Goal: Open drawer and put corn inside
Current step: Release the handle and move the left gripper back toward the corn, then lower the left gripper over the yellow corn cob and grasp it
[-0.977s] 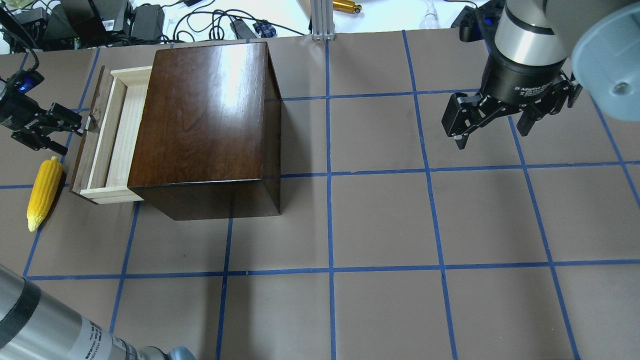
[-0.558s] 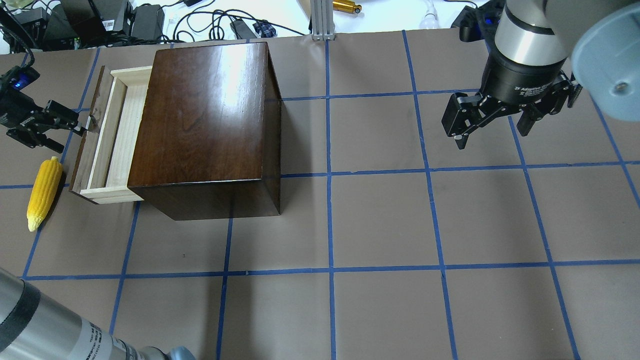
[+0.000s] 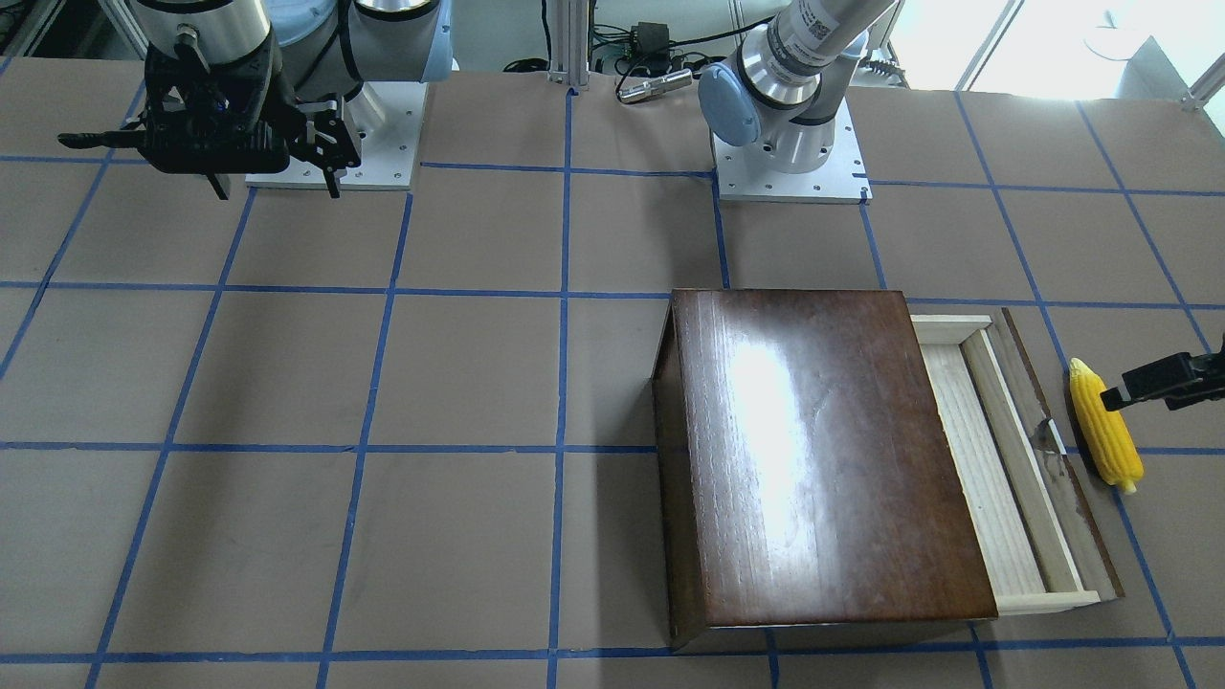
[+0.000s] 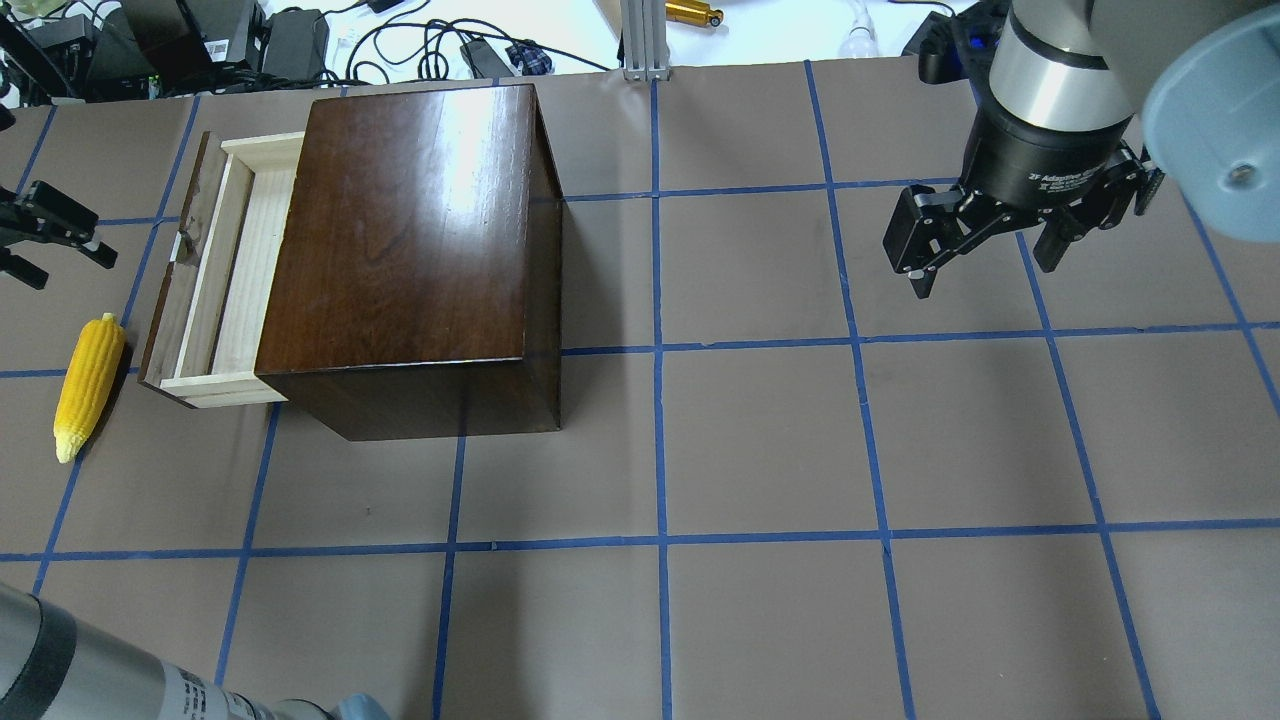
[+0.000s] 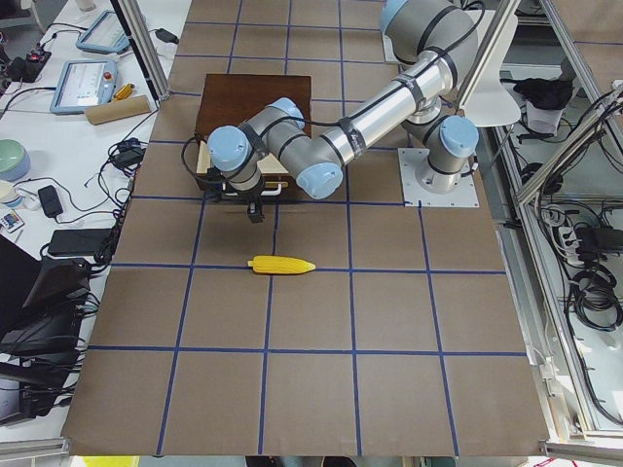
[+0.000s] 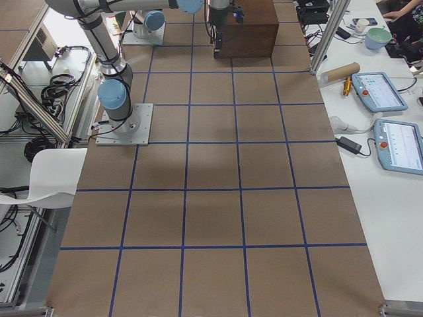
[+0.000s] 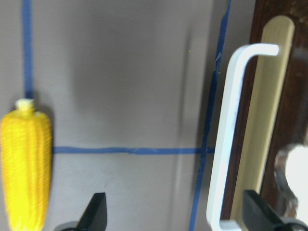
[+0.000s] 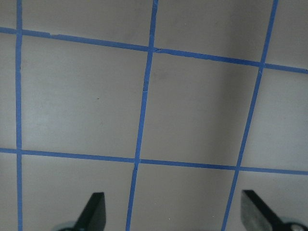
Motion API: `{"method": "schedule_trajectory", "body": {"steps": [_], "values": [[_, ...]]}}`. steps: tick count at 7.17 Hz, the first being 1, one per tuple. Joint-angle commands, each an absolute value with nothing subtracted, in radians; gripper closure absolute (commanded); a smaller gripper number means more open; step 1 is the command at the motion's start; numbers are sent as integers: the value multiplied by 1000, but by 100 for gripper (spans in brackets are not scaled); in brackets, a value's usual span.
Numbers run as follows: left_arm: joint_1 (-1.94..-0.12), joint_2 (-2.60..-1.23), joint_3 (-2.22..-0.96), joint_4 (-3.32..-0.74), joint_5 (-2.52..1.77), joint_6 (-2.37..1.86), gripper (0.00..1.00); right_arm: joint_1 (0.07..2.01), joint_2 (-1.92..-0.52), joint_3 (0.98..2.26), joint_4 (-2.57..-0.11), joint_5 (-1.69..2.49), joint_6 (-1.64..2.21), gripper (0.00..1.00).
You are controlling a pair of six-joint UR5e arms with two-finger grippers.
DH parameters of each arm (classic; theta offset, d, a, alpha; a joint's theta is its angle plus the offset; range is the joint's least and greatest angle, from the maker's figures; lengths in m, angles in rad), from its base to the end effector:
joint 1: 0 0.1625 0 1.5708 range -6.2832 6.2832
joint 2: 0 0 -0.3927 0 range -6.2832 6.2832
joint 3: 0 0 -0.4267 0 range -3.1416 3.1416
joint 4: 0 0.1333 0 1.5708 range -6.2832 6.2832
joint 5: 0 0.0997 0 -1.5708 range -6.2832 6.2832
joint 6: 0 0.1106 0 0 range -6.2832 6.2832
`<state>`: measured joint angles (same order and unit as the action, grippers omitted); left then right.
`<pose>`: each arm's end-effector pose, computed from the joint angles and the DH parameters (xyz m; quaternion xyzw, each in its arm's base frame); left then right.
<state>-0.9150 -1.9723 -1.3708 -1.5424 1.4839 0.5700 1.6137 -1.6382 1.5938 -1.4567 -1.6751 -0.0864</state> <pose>0.2836 -0.6029 0.3129 0.0464 -0.9942 -0.0458 0.0851 0.1428 -0.4860 0.4566 0.0663 -0.9958 -0.0359 0.0513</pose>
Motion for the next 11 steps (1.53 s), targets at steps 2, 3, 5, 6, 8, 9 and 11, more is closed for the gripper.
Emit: {"method": "schedule_trajectory", "body": {"steps": [2,3,5,6,8,9,11], "values": [[-830,-1985,-1399,-1461,1520,719,0,1614,-1638,1594,-1456,-1675,-87,0],[-824,-2009,-1401,-1406,1522,724,0,1614,-1638,1594,-1456,-1675,-86,0],[-822,-2084,-1448,-1271,1548,759,0,1614,-1638,1594,-1457,-1675,-86,0],[-822,-2098,-1512,-1174,1549,773,0,1614,-1638,1594,-1456,-1675,-86,0],[-821,-2141,-1560,-1088,1583,799,0,1614,-1638,1594,-1456,-1675,-87,0],[-821,-2169,-1574,-1053,1586,810,0,1614,-1638,1594,-1457,-1675,-87,0],[-821,-2192,-1592,-1019,1598,810,0,1614,-1638,1594,-1456,-1675,-86,0]]}}
